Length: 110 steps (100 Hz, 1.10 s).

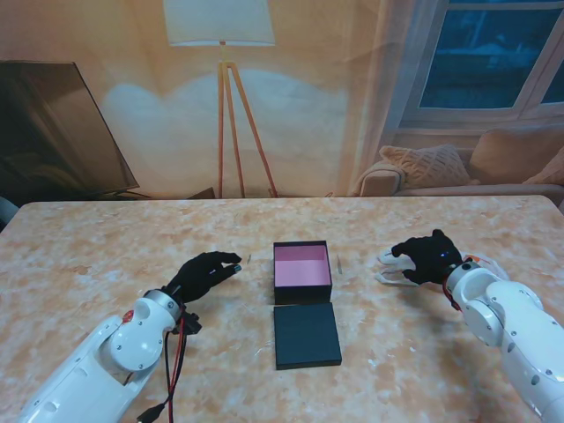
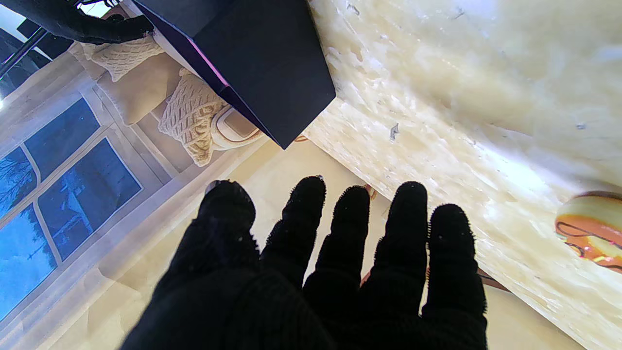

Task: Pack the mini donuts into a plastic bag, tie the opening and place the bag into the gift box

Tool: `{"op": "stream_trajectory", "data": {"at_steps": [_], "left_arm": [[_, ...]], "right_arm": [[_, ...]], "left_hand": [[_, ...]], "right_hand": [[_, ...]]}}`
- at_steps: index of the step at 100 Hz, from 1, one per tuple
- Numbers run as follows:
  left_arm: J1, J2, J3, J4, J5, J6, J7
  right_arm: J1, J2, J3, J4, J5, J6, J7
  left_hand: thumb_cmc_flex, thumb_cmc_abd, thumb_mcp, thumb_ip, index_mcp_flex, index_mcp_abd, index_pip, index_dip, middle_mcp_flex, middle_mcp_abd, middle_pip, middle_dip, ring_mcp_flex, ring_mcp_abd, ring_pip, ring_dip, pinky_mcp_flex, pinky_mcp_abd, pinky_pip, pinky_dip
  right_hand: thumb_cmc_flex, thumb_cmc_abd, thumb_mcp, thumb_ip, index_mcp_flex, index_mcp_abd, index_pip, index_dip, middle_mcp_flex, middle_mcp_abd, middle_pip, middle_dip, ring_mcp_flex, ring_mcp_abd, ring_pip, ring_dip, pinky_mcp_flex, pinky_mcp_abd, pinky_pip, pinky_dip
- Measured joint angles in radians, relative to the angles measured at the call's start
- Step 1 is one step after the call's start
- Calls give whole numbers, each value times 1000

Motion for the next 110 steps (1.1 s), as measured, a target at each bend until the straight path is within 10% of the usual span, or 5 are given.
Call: {"op": "stream_trajectory", "data": {"at_steps": [110], "left_arm": [[-1, 0, 1, 3, 0, 1, 0]], "right_arm": [[92, 17, -119, 125, -19, 87, -25]], "left_hand": [[0, 0, 0, 0, 0, -2, 0, 0, 0, -1, 0, 0, 0, 2, 0, 11, -2, 11, 0, 0]], "right_hand": [[-14, -42, 62, -1, 9, 21, 55, 72, 2, 19, 87, 24, 53, -3, 105, 12, 51, -13, 12, -1]]}}
